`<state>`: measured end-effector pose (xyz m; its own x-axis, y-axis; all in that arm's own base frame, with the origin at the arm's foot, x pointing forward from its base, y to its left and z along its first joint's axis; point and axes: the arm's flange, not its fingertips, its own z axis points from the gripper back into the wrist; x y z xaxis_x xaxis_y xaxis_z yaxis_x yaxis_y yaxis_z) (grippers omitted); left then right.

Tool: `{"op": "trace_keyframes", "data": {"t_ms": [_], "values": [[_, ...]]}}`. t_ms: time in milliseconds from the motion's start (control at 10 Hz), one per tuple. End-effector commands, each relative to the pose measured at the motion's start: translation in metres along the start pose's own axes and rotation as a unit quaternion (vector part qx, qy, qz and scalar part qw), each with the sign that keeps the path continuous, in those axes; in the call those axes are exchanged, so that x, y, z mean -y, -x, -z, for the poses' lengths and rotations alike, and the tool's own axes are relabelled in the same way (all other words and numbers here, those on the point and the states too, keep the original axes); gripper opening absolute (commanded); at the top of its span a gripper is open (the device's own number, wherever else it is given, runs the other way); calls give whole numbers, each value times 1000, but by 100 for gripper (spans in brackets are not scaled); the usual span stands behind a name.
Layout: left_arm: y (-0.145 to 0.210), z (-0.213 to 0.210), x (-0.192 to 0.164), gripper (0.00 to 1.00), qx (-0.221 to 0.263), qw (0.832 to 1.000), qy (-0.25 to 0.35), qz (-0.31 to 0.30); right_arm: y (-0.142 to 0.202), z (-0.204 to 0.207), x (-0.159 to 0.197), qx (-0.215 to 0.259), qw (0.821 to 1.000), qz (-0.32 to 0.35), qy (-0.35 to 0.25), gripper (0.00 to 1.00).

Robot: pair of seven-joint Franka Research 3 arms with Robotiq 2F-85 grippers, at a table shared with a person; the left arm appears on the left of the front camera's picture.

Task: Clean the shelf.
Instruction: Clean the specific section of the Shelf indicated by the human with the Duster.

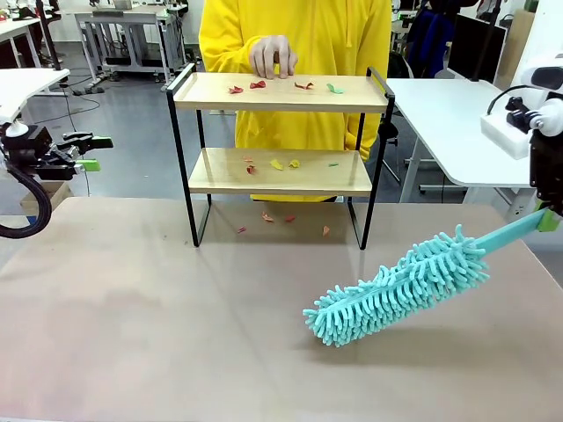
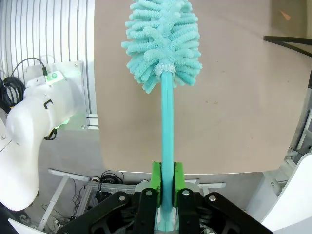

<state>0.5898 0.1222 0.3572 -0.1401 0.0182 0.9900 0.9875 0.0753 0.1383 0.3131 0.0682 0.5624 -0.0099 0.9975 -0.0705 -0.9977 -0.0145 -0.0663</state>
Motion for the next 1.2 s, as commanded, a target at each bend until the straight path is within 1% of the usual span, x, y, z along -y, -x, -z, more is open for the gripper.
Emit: {"op": "trace_keyframes", "data": {"t_ms": [0,1100], "values": [[-3,0,1,100,0,1000,-1,3,3,-1,-1,2,1000,1,2,13],[-3,0,1,100,0,1000,-1,3,3,-1,-1,2,1000,1,2,13]]}}
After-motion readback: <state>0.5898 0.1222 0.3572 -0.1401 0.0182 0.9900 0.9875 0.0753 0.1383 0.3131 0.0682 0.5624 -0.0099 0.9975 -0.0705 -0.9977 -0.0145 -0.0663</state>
